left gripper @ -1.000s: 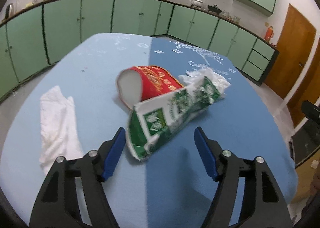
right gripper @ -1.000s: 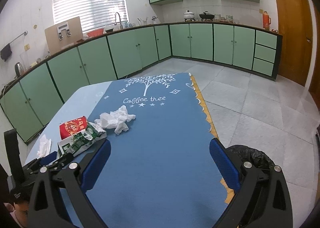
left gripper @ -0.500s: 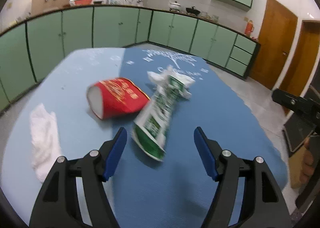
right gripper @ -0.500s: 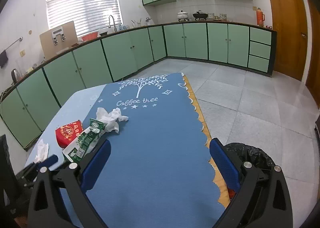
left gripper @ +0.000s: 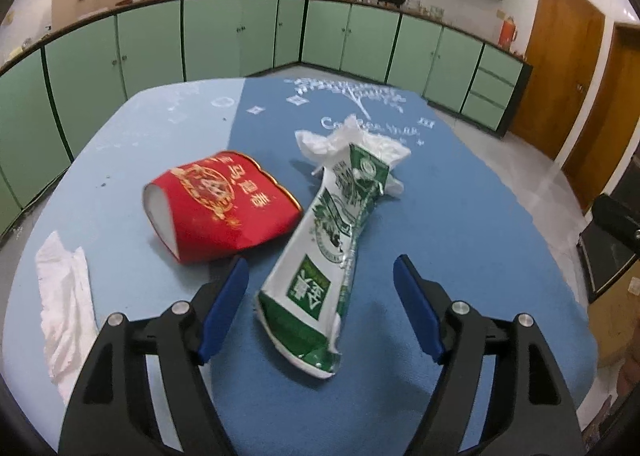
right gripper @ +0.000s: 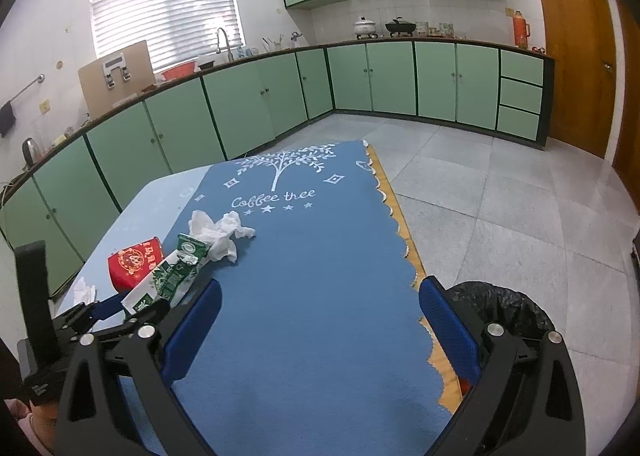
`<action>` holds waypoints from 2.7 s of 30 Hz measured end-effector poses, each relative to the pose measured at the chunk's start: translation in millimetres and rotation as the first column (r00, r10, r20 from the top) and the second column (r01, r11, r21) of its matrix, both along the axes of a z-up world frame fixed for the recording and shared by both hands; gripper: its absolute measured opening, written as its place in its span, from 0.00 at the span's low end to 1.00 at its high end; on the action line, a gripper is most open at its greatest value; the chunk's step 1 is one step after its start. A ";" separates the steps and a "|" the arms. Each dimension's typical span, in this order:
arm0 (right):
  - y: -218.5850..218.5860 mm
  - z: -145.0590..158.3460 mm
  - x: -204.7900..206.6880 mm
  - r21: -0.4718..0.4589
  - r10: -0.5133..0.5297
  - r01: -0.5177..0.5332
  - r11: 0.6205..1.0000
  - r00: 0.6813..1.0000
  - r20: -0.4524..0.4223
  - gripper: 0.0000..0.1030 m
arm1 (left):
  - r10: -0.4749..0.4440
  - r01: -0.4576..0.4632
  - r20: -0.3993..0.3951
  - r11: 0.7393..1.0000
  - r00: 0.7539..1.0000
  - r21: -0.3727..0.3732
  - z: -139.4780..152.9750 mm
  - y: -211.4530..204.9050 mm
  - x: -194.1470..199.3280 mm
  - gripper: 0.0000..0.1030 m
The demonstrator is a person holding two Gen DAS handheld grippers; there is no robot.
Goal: Collect trash
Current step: 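Grasp the green-white milk carton with the left tool, then grasp the white tissue with the right tool while the left tool holds the carton, then carry the milk carton and tissue over the black bin with both tools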
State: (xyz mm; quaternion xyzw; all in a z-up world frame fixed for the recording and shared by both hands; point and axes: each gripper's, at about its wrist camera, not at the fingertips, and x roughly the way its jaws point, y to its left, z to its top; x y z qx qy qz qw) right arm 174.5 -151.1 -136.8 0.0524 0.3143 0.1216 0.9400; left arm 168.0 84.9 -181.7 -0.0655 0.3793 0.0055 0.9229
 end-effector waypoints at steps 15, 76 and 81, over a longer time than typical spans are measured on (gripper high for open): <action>4.3 -9.6 2.1 -0.004 0.017 -0.017 1.000 1.000 -0.024 0.94 | 0.044 -0.045 0.094 0.999 0.995 0.005 24.5 -7.0 -29.9 0.41; 115.4 -31.4 93.4 0.006 0.257 -0.258 0.966 0.961 -0.105 0.12 | 0.157 -0.157 0.251 0.987 0.955 -0.019 57.2 43.6 -11.1 0.38; 80.8 -16.7 79.7 0.025 0.214 -0.213 0.977 0.973 -0.081 0.12 | 0.103 -0.098 0.272 0.995 0.957 -0.032 66.6 17.4 -14.6 0.37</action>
